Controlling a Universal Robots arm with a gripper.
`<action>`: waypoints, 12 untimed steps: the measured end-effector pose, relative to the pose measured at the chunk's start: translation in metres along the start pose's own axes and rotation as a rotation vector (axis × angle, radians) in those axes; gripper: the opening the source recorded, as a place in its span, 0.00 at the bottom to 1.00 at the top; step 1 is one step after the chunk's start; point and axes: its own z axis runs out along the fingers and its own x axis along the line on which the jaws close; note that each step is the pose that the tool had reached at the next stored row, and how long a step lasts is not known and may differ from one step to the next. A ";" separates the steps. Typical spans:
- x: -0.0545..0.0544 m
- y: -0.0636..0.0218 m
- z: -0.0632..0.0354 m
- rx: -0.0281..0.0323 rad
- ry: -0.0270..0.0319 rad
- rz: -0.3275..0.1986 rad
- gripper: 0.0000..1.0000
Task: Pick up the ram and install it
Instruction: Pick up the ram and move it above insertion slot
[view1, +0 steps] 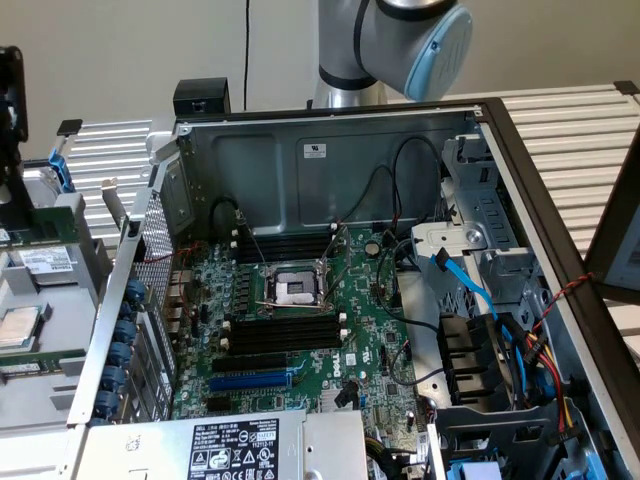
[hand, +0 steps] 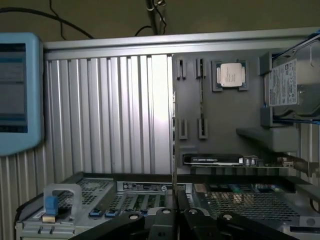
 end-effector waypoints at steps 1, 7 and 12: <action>0.000 -0.0045 -0.0001 -0.0002 -0.0015 0.000 0.12; -0.001 -0.0319 0.0000 -0.0004 -0.0042 0.000 0.12; -0.001 -0.0549 0.0001 -0.0006 -0.0073 0.000 0.12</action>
